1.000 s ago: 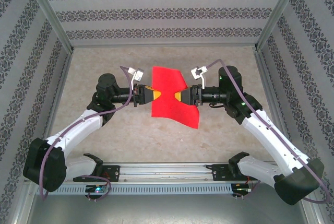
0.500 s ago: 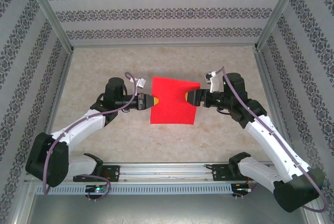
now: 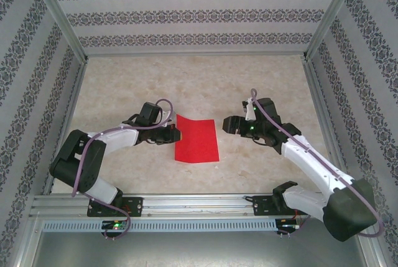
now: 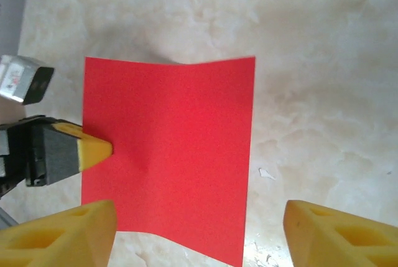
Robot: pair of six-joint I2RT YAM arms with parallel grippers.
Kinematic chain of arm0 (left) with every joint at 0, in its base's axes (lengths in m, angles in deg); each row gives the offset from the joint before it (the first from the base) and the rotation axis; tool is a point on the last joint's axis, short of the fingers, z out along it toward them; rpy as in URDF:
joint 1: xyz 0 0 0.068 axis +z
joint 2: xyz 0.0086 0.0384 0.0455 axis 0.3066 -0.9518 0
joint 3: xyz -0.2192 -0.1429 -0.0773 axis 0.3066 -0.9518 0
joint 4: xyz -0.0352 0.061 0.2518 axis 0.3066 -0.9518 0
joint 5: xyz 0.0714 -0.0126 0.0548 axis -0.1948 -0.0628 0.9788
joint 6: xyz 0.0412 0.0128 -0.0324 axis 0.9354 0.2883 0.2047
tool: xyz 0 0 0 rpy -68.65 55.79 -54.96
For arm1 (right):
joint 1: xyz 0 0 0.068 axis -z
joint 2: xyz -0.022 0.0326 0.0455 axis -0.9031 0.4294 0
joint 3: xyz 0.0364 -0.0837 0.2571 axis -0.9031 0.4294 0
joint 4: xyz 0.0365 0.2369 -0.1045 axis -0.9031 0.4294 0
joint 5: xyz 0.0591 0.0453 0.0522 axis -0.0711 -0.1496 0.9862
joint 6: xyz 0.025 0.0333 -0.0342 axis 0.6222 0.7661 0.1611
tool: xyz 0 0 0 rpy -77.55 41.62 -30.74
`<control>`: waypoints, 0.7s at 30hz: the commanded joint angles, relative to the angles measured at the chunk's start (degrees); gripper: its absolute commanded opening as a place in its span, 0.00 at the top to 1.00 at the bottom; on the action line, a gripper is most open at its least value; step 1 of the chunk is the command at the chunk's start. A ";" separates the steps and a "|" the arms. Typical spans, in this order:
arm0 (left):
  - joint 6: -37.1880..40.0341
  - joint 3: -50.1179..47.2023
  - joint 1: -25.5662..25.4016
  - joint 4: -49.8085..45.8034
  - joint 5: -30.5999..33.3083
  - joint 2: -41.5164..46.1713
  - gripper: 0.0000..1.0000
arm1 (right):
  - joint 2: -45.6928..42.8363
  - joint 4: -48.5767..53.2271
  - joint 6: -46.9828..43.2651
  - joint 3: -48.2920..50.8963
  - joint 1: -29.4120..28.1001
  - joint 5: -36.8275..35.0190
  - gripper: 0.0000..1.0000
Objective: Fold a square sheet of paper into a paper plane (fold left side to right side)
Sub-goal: Place a square sheet of paper at the center of the table.
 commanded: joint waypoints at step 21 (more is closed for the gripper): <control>4.86 2.10 -0.33 -6.22 5.68 -1.21 0.99 | 24.55 -19.29 7.29 -0.02 -7.70 -0.38 0.95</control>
